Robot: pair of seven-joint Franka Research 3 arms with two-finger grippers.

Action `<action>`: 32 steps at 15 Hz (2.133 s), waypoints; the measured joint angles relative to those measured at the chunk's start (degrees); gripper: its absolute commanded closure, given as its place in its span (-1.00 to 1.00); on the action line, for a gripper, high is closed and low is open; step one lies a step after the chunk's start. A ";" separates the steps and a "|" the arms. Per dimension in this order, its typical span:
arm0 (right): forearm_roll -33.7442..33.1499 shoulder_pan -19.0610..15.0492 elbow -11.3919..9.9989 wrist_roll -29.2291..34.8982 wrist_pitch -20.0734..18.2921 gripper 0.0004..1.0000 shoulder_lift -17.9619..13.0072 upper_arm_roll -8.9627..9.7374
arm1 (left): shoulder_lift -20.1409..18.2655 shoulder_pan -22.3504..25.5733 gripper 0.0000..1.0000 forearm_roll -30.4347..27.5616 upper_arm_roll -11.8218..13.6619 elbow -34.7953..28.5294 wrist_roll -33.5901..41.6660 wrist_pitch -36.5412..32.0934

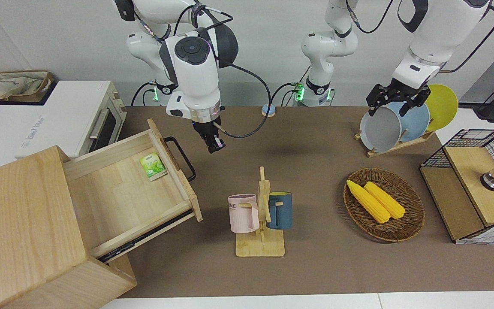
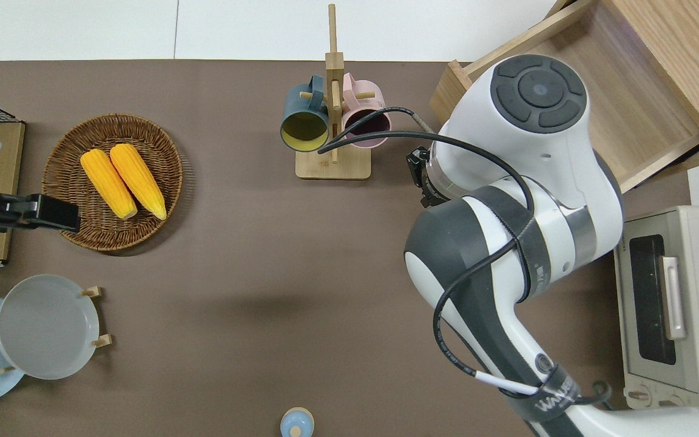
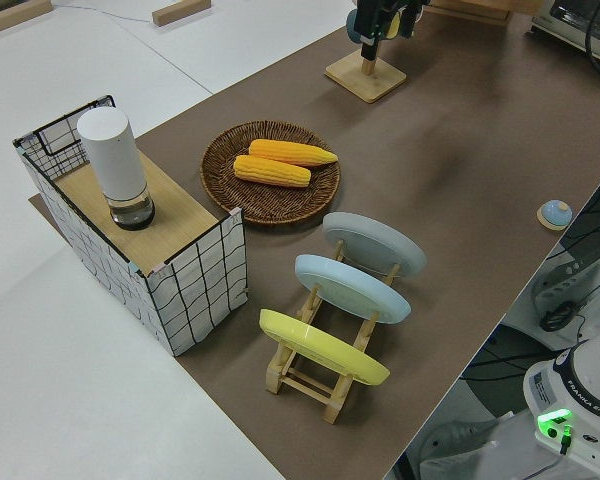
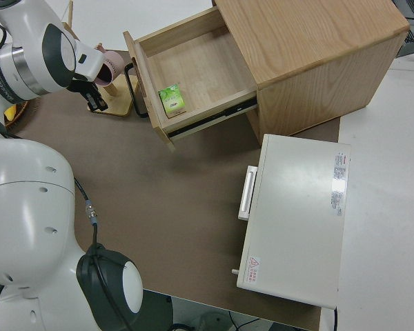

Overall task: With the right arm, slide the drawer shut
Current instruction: 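Push the drawer front with the right gripper away from the robot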

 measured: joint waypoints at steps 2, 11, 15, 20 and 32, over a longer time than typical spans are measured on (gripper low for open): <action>0.01 -0.25 -0.39 0.60 0.32 1.00 0.15 -0.22 | 0.00 0.00 -0.99 0.00 0.00 0.00 0.00 0.00; -0.01 -3.75 -0.64 0.73 1.33 1.00 2.06 -0.59 | 0.00 0.00 -0.99 0.00 0.00 0.00 0.00 0.00; -0.05 -4.50 -0.64 0.60 2.66 1.00 3.37 -0.60 | 0.00 0.00 -0.99 0.00 0.00 0.00 0.00 0.00; -0.09 -5.83 -0.43 -0.59 4.42 1.00 3.79 -0.56 | 0.00 0.00 -0.99 0.00 0.00 0.00 0.00 0.00; -0.10 -14.16 0.06 -8.91 6.40 1.00 3.88 -0.57 | 0.00 0.00 -0.99 0.00 0.00 0.00 0.00 0.00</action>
